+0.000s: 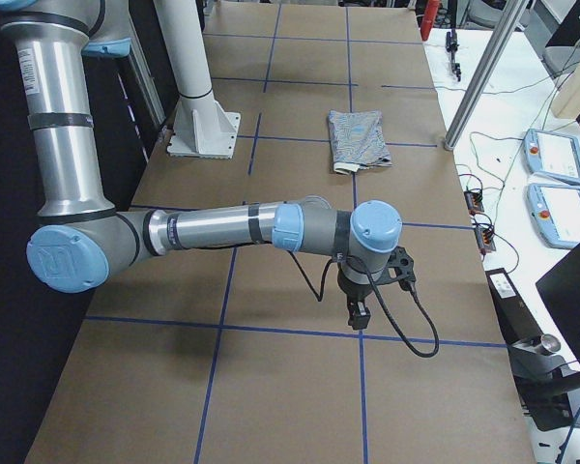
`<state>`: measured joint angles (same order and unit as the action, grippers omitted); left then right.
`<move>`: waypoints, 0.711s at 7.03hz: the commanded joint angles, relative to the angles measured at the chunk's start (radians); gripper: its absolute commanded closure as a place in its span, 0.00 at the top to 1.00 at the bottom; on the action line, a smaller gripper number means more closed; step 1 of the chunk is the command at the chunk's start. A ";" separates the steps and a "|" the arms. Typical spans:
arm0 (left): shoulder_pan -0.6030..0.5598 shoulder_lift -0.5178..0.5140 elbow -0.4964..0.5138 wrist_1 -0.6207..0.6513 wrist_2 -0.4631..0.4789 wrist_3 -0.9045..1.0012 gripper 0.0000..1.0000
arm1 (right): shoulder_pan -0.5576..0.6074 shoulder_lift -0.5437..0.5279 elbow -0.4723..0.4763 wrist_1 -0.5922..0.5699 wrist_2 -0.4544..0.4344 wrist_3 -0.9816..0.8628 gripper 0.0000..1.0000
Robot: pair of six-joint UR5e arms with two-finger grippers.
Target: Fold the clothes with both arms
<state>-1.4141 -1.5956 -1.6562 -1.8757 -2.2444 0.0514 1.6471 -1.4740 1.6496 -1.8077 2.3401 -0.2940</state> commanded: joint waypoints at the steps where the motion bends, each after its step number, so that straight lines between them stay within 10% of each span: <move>1: -0.006 0.000 0.050 -0.026 0.005 0.002 1.00 | 0.000 -0.006 0.016 -0.001 0.005 0.006 1.00; 5: -0.136 -0.001 0.018 0.228 0.022 0.245 1.00 | 0.002 -0.064 0.025 -0.002 0.030 0.009 1.00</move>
<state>-1.4953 -1.5948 -1.6579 -1.6943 -2.2157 0.1691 1.6479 -1.5172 1.6683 -1.8099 2.3633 -0.2856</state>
